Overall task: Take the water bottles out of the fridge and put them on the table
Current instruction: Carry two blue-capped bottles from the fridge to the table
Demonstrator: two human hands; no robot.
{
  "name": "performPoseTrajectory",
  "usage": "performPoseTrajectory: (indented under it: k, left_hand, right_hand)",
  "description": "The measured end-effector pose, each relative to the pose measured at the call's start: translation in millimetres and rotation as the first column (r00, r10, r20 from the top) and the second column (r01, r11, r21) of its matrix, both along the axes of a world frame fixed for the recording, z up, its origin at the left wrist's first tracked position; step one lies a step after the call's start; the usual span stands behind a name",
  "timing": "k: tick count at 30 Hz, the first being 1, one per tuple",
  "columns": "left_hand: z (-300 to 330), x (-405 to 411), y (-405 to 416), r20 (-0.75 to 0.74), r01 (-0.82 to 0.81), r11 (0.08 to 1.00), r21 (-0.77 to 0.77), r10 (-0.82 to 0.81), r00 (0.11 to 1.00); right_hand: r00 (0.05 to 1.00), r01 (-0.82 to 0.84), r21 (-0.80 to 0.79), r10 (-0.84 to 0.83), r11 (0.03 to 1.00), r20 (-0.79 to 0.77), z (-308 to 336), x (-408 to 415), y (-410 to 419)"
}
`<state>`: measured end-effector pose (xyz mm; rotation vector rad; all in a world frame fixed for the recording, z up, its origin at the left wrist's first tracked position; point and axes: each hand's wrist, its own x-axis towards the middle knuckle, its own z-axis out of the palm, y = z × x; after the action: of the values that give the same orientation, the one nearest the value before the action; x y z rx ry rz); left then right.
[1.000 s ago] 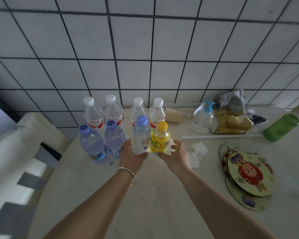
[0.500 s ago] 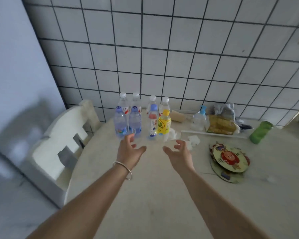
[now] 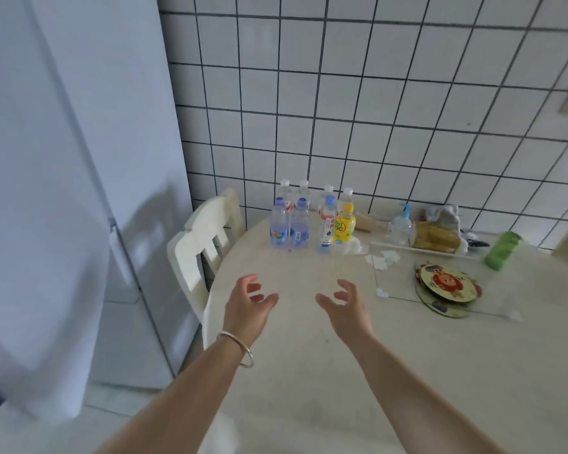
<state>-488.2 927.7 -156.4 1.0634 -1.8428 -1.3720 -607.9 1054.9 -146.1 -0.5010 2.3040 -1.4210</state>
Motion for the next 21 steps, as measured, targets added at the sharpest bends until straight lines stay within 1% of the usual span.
performPoseTrajectory:
  k: [3,7,9,12,14,17,21]
  left_hand:
    - [3.9,37.5,14.5,-0.047,0.043,0.999,-0.013,-0.044,0.998]
    - [14.6,88.0,28.0,-0.075,0.175,0.982,-0.071,-0.18,0.981]
    - [24.5,114.9,32.1,-0.078,0.239,0.961,-0.139,-0.251,0.965]
    - [43.4,159.4,38.0,-0.006,0.327,0.899,-0.292,-0.344,0.939]
    - [57.2,189.1,42.9,0.003,0.332,0.879,-0.344,-0.352,0.936]
    - [73.2,231.0,49.3,-0.036,0.3,0.885,-0.357,-0.333,0.942]
    - [76.8,289.7,47.6,-0.06,0.204,0.909,-0.364,-0.241,0.969]
  right_hand:
    - [1.0,0.017,-0.033,-0.017,0.999,-0.006,6.3,45.0,11.1]
    - [0.996,0.068,-0.074,-0.072,0.995,-0.058,18.2,107.8,26.6]
    - [0.991,0.103,-0.116,-0.112,0.988,-0.072,30.1,138.7,34.4]
    - [0.985,0.13,-0.143,-0.144,0.981,-0.095,48.7,187.9,43.6]
    - [0.982,0.11,-0.136,-0.129,0.985,-0.14,58.3,221.9,48.4]
    - [0.972,0.032,-0.144,-0.065,0.989,-0.226,74.1,266.5,50.1]
    - [0.954,-0.092,-0.15,0.044,0.984,-0.296,90.2,317.7,37.2]
